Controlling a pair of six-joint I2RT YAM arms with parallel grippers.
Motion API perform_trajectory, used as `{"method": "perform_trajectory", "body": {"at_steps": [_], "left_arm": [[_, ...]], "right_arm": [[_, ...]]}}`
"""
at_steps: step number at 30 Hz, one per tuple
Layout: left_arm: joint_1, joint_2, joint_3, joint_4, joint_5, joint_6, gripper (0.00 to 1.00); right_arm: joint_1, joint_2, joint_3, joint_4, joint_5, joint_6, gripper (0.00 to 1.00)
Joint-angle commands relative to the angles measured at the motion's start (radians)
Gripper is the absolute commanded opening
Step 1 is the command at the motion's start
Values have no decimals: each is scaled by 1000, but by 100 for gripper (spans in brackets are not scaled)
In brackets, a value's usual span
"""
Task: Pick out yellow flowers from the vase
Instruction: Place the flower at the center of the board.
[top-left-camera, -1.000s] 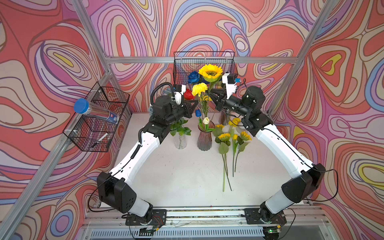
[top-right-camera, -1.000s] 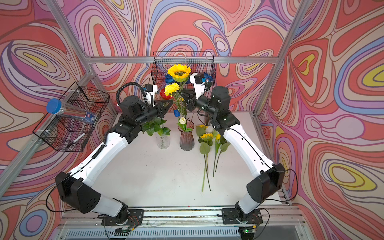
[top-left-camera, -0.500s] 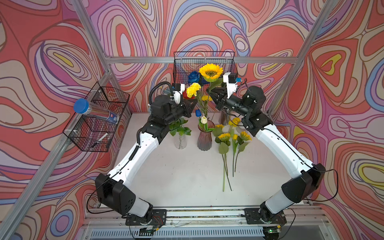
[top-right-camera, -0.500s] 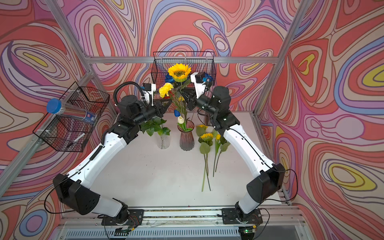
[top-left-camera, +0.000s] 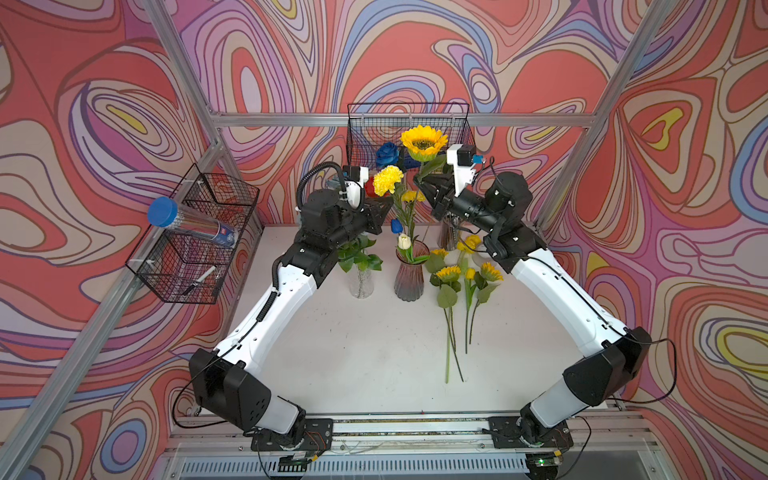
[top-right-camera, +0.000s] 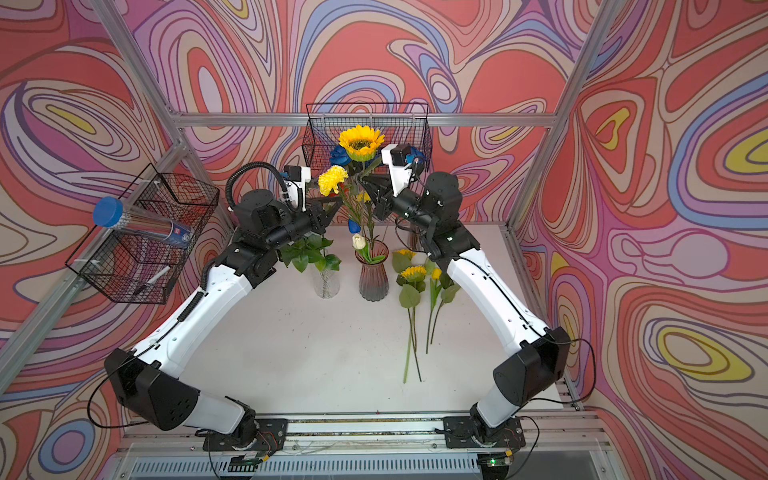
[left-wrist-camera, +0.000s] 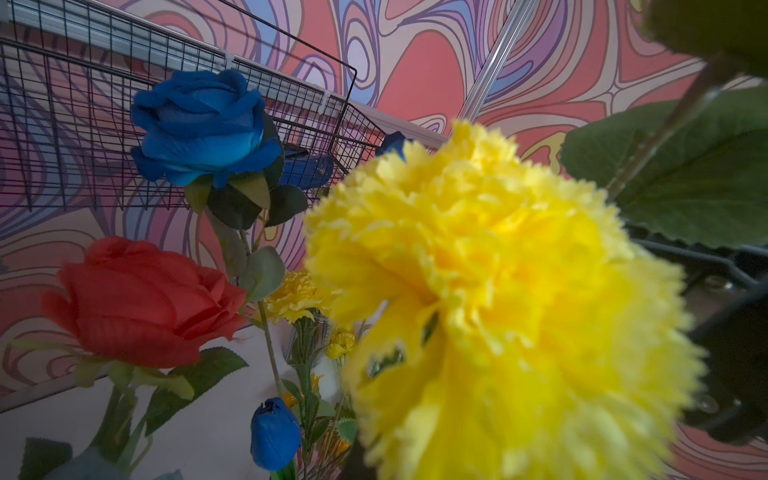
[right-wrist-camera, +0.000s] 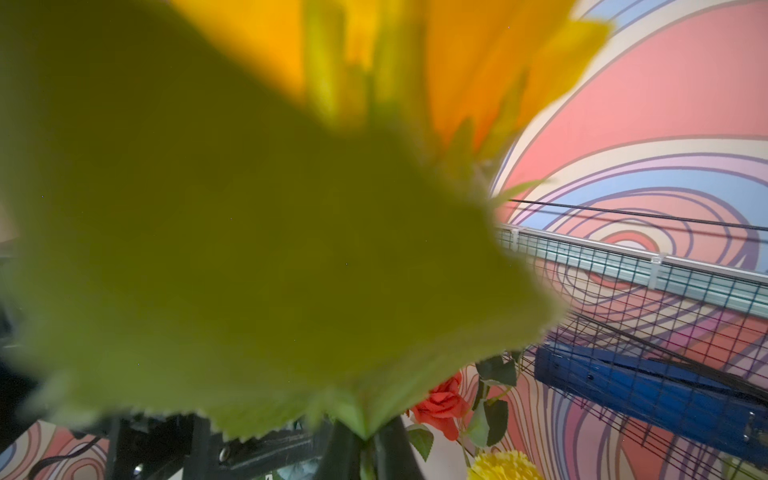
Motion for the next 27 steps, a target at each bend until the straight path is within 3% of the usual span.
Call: {"method": "perform_trajectory", "body": {"at_steps": [1, 14, 22, 27], "left_arm": [[4, -5, 51, 7, -1, 18, 0], [4, 3, 78, 4, -4, 25, 0], [6, 24, 199, -35, 9, 27, 0], [8, 39, 307, -76, 21, 30, 0]], "right_arm": [[3, -50, 29, -30, 35, -40, 8], [2, -215, 1, -98, 127, -134, 7], [2, -325, -64, -191, 217, -143, 5], [2, -392, -130, -317, 364, -119, 4]]}}
